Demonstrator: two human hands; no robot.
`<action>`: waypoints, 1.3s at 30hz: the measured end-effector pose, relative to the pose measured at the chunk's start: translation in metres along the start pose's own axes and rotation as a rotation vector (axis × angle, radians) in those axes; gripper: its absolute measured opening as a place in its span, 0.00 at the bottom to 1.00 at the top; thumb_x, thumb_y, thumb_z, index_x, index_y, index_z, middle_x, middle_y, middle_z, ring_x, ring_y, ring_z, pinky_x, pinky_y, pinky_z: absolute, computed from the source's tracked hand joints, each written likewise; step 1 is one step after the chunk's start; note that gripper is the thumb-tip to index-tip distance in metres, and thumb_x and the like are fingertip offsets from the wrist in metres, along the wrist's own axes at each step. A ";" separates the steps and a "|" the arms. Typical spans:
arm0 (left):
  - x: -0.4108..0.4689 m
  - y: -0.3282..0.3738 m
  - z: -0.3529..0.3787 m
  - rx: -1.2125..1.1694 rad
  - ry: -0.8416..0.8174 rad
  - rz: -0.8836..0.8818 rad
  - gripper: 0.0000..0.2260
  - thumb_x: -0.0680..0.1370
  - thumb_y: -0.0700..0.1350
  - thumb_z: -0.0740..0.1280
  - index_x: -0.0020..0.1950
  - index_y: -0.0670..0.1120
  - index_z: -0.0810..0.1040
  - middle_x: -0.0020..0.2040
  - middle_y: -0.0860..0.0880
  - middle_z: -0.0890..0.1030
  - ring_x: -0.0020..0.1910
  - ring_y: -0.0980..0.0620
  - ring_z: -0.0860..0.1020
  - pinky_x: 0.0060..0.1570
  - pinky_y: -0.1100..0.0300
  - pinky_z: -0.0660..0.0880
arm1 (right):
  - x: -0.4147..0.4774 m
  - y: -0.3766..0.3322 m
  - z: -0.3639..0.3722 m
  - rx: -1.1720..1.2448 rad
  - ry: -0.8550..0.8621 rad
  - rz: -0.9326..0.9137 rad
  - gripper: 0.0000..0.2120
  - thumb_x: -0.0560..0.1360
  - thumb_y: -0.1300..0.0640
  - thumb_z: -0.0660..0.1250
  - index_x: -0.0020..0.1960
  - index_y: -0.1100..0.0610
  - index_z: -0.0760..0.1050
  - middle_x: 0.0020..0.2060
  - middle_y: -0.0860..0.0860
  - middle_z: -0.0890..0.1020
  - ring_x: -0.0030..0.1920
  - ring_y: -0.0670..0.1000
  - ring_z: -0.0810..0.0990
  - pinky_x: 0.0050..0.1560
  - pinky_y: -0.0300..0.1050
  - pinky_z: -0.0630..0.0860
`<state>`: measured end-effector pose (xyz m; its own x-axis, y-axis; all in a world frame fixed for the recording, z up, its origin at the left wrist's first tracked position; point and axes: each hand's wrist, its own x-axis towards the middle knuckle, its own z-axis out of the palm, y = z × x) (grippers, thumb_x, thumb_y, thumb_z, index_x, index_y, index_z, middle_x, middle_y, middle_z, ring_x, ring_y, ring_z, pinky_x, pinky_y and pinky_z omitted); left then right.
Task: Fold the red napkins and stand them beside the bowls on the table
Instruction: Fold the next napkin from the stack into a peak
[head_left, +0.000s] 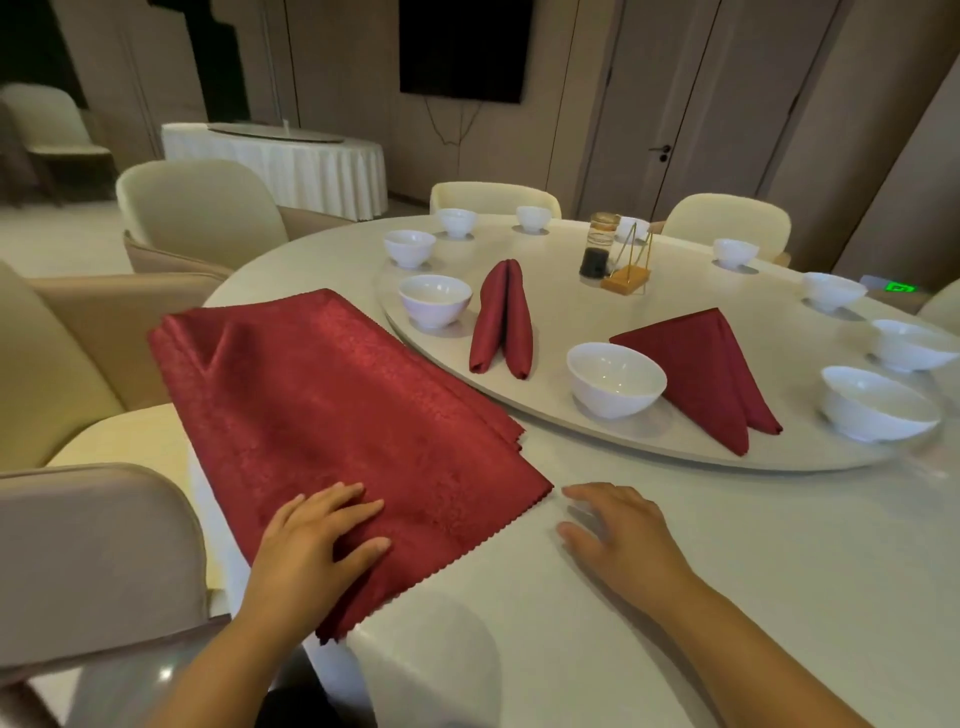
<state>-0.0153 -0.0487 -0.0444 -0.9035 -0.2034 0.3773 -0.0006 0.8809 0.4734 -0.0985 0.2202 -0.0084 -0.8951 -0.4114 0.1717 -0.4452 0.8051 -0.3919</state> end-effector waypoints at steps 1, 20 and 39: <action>0.000 -0.001 0.000 -0.016 -0.006 -0.011 0.33 0.65 0.66 0.52 0.56 0.48 0.81 0.60 0.48 0.78 0.63 0.47 0.73 0.64 0.55 0.56 | 0.004 -0.007 0.003 -0.011 -0.022 -0.009 0.20 0.77 0.47 0.60 0.68 0.48 0.65 0.64 0.43 0.70 0.66 0.45 0.65 0.60 0.33 0.55; 0.003 -0.005 0.008 -0.156 0.205 0.066 0.17 0.69 0.56 0.60 0.41 0.48 0.85 0.44 0.51 0.84 0.52 0.57 0.73 0.50 0.45 0.73 | 0.042 -0.032 0.037 -0.009 0.198 -0.026 0.05 0.71 0.61 0.68 0.40 0.57 0.82 0.44 0.51 0.81 0.49 0.54 0.73 0.47 0.41 0.58; 0.015 0.036 0.020 -0.037 -0.143 0.293 0.26 0.68 0.63 0.53 0.53 0.53 0.82 0.54 0.57 0.80 0.56 0.61 0.75 0.61 0.46 0.70 | 0.001 0.005 -0.014 0.125 0.234 -0.011 0.09 0.71 0.57 0.69 0.50 0.58 0.79 0.47 0.48 0.77 0.55 0.50 0.72 0.48 0.30 0.59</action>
<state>-0.0374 -0.0113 -0.0379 -0.9139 0.1208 0.3876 0.2815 0.8764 0.3907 -0.1021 0.2297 0.0031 -0.8778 -0.2980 0.3750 -0.4614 0.7363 -0.4950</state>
